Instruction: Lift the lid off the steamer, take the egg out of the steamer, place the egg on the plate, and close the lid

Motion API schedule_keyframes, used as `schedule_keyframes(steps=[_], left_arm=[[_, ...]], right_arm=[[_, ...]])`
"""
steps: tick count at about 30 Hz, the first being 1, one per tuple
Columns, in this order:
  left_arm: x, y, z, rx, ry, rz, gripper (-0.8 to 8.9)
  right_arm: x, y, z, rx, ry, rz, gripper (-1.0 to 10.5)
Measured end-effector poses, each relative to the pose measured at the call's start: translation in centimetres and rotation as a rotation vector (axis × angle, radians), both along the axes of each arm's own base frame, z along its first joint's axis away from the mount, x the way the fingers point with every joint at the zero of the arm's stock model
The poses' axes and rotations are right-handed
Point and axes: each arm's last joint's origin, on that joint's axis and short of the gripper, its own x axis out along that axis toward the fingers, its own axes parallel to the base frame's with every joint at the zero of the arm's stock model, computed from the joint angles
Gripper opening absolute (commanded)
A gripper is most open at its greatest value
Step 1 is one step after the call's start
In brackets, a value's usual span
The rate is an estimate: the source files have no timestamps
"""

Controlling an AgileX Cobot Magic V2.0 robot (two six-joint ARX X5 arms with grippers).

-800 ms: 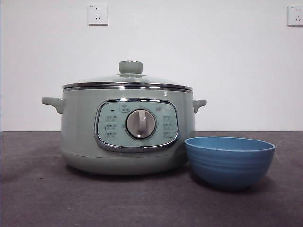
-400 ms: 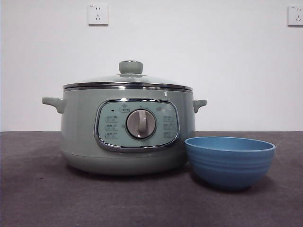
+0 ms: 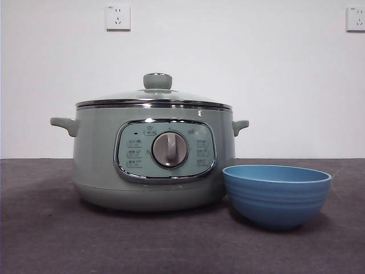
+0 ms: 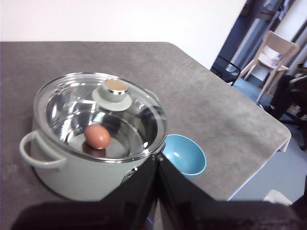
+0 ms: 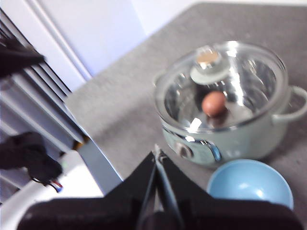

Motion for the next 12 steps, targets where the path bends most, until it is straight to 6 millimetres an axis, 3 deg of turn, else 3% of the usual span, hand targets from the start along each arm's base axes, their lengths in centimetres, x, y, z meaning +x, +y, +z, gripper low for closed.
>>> schedule_keyframes(steps=[5,9,10,12], left_arm=[[0.18,-0.2,0.05,0.009,0.003,-0.028,0.41],[0.44,-0.25,-0.03,0.012,0.015,-0.03,4.7],[0.48,-0.25,-0.04,0.013,0.016,-0.028,5.27],[0.58,-0.26,-0.07,0.015,0.02,-0.026,5.35]], right_arm=[[0.52,0.63,-0.44,-0.057,0.021,-0.017,0.4],[0.53,0.78,-0.48,-0.059,0.022,-0.007,4.1],[0.53,0.78,-0.47,-0.059,0.022,-0.008,5.0],[0.54,0.79,-0.49,-0.059,0.024,-0.008,5.4]])
